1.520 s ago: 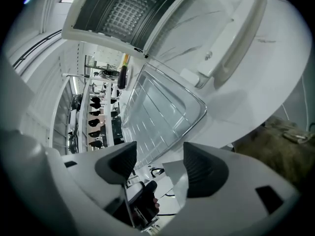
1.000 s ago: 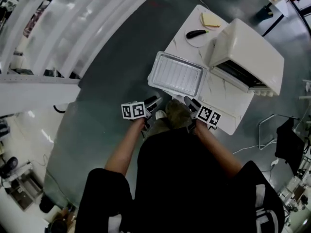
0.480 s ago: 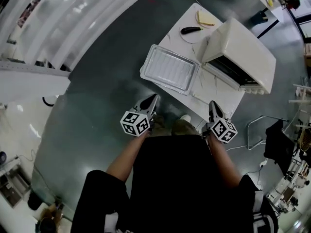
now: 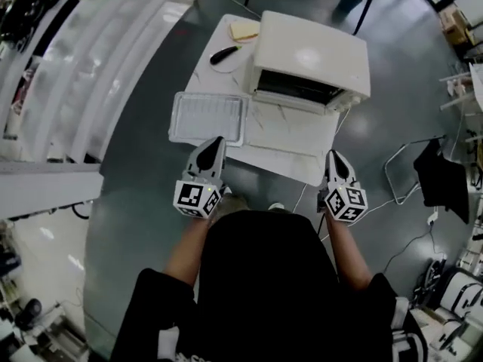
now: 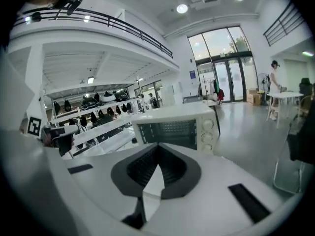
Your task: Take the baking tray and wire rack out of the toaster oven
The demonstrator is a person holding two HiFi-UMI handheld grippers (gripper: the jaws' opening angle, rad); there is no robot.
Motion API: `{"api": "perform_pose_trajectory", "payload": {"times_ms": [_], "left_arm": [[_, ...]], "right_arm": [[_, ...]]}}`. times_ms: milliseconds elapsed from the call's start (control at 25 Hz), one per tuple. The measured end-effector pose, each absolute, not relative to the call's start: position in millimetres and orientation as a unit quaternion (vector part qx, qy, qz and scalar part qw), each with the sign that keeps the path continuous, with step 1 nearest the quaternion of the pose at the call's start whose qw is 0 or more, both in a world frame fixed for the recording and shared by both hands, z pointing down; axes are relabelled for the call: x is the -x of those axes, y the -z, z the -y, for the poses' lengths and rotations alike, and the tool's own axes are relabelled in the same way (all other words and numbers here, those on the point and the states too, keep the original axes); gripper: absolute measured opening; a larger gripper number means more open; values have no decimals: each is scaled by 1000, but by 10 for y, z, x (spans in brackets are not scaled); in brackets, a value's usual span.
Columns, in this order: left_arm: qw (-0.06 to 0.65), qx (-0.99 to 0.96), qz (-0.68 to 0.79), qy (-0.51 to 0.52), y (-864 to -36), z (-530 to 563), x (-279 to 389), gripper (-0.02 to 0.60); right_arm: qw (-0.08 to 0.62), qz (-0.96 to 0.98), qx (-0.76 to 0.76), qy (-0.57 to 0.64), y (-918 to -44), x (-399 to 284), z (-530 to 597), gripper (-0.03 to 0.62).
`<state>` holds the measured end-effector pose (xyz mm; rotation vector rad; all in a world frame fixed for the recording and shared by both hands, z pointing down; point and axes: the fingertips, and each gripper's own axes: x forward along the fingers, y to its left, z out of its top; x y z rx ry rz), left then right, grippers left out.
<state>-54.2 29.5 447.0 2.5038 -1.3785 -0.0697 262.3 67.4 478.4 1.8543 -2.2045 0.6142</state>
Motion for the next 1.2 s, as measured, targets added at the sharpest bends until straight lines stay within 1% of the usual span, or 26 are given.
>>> {"api": "perform_pose_trajectory", "payload": {"times_ms": [160,240,440,520,720,920,1200], "left_arm": [[109,-875,471,10,-4289,-223,29,20],[89,-883,460,-9,-4230,-253,-220,20],[75,-879,469,-30,-4156,-421,-625,20],[79,-870,485,-35,-4160,-512,-719,20],[121,-854,506,-13,-4227,-761,-863,20],[102,-858,503,-19,-4257,-1043,-1021,20],[108,-853,510,-18,-4335,-1389,-1121,20]], "right_arm": [[95,741,-652,-133,-4397,-3264,-775,23],[81,735,-662,-126,-4258,-3523,-873,23],[62,729,-670,-128,-4100,-3979,-1192,23],[58,734,-665,-125,-4072,-4061,-1326,23],[60,747,-652,-115,-4060,-4077,-1598,23],[75,755,-645,-94,-4092,-4120,-1751,23],[81,766,-632,-84,-4094,-4099,-1863,23]]}}
